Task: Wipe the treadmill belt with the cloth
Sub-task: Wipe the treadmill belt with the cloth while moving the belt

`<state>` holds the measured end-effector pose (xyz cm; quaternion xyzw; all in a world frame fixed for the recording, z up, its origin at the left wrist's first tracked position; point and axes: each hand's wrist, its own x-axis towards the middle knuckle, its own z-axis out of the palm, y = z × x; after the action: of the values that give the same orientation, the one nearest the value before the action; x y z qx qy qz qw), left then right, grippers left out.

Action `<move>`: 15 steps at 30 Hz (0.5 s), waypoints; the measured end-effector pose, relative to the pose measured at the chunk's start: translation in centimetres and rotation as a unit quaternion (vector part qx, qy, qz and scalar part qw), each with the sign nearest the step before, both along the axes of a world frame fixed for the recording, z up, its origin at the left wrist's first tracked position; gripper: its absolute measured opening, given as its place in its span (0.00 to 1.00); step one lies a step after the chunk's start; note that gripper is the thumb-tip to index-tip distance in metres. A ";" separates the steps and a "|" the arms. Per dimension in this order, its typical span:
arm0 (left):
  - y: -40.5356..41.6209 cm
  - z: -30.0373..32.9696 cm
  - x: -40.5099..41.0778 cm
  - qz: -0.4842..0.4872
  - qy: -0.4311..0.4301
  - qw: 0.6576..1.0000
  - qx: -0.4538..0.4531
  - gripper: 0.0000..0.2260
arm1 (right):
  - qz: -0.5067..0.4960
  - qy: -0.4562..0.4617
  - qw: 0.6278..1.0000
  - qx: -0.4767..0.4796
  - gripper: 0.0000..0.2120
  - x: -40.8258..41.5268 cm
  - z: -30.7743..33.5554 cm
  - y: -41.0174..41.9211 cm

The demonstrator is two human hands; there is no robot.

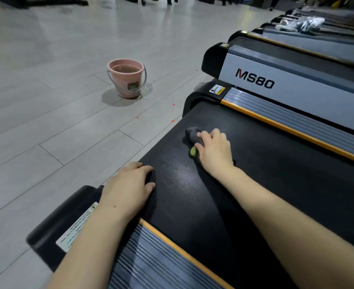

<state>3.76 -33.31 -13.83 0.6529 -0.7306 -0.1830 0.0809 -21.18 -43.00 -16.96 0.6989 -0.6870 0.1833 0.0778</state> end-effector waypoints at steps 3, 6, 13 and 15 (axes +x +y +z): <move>-0.9 -0.2 1.4 0.007 0.029 0.999 0.015 0.20 | 0.136 -0.011 0.991 -0.011 0.15 3.1 -0.7 5.7; -1.5 -0.1 1.7 -0.003 0.026 1.000 0.014 0.19 | 0.232 -0.015 0.972 0.018 0.16 3.6 -0.5 6.8; -1.1 -0.4 1.8 -0.013 0.033 0.999 0.001 0.17 | -0.030 0.002 0.999 0.011 0.14 2.3 -0.2 -5.1; -1.0 -0.2 2.1 -0.004 0.036 0.999 -0.003 0.16 | -0.003 0.007 1.000 0.000 0.13 4.3 -0.1 -2.7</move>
<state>5.89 -34.32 -14.06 0.6430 -0.7301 -0.2043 0.1082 -16.90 -45.66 -17.08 0.6981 -0.6886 0.1779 0.0829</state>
